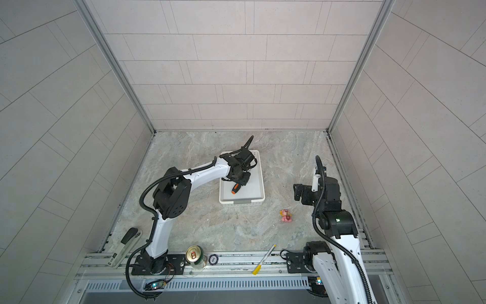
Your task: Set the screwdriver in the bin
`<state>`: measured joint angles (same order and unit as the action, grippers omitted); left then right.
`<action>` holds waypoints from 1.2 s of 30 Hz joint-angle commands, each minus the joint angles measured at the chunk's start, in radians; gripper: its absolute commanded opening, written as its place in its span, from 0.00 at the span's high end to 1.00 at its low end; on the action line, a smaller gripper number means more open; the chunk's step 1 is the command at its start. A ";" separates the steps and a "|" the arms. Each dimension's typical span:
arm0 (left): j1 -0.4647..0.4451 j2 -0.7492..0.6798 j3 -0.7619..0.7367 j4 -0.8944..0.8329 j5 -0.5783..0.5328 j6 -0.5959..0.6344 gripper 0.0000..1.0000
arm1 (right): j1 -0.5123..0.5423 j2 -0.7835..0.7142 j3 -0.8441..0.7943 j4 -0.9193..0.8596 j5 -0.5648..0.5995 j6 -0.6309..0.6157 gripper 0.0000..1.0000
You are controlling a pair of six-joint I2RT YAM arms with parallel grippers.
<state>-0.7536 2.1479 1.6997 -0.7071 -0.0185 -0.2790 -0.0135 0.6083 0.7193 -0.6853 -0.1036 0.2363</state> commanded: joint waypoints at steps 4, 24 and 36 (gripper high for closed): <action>-0.005 -0.014 0.010 -0.017 0.011 -0.006 0.51 | -0.002 -0.019 -0.003 -0.014 0.023 -0.003 0.00; 0.028 -0.770 -0.378 0.230 -0.404 0.093 0.01 | -0.003 0.037 0.129 0.000 0.001 -0.019 0.01; 0.312 -1.226 -0.960 0.763 -0.495 0.163 0.00 | 0.055 0.158 0.144 0.256 0.004 0.025 0.00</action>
<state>-0.4816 0.9562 0.8349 -0.1810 -0.4896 -0.1658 0.0143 0.7586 0.8742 -0.5270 -0.1108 0.2630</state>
